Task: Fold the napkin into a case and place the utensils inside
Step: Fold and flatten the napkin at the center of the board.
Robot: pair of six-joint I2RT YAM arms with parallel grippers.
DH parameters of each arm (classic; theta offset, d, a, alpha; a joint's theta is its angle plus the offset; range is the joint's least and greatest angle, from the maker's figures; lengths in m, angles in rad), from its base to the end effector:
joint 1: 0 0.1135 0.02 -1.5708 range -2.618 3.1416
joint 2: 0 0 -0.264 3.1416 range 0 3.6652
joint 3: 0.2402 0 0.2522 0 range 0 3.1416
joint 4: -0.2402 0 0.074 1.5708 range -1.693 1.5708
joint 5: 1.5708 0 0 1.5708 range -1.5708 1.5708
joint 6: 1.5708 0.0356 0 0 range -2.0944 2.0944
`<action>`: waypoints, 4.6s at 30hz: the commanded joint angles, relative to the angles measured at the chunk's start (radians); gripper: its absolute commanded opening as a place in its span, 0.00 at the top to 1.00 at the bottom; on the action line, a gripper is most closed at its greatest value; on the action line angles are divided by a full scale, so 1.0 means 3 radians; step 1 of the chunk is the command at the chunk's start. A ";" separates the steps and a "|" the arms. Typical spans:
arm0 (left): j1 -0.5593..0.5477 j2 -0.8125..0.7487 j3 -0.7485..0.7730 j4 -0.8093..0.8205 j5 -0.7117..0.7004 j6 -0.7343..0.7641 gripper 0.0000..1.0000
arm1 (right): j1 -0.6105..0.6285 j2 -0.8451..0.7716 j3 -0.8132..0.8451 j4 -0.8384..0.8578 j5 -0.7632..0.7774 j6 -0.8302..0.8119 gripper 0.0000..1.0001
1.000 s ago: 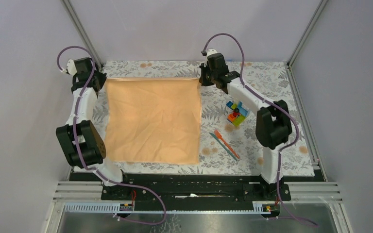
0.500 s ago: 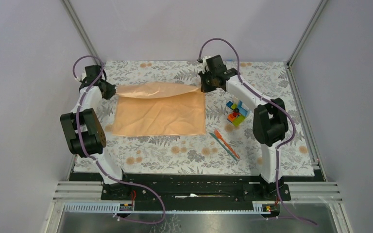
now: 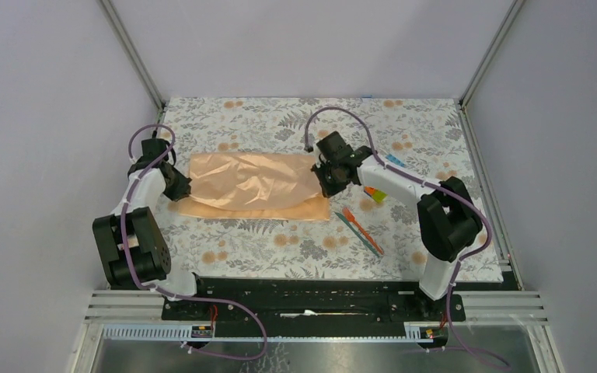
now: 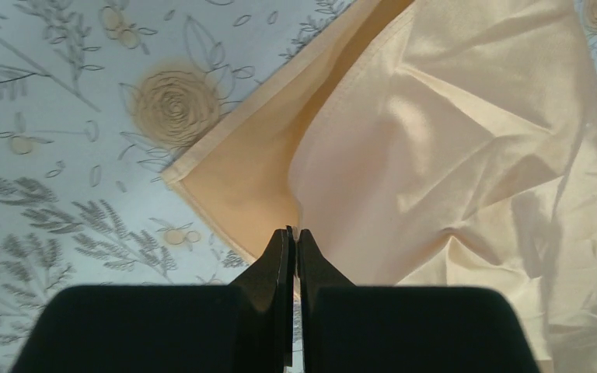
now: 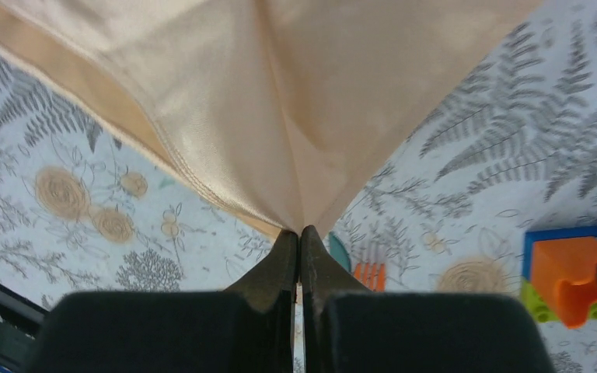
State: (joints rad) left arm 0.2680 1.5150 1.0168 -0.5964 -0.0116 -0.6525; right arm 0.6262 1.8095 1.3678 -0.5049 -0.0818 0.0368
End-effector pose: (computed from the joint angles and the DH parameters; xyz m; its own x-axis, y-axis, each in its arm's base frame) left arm 0.2886 0.0797 0.2153 -0.5171 -0.7716 -0.3705 -0.7348 0.6222 -0.2701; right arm 0.3171 0.2330 0.2307 -0.6799 -0.4465 -0.5816 -0.5982 0.7965 0.0878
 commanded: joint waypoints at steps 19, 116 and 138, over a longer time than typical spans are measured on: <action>0.0027 -0.0226 -0.0183 -0.0022 -0.0500 0.0222 1.00 | 0.0192 -0.0233 -0.0501 0.0154 0.0279 -0.0036 0.95; 0.0019 0.0394 0.1402 0.0642 0.0142 -0.0001 1.00 | -0.0301 0.0732 0.1897 -0.0064 0.0193 -0.0170 0.89; 0.0025 -0.0061 -0.0106 0.0205 -0.0532 0.0297 1.00 | -0.0090 -0.0046 -0.0438 0.0656 -0.0377 0.0236 0.88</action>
State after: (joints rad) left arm 0.2714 1.5620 1.0031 -0.5373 -0.1078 -0.5972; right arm 0.5655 1.8610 1.2778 -0.3660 -0.1692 0.0891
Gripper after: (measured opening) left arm 0.026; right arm 0.115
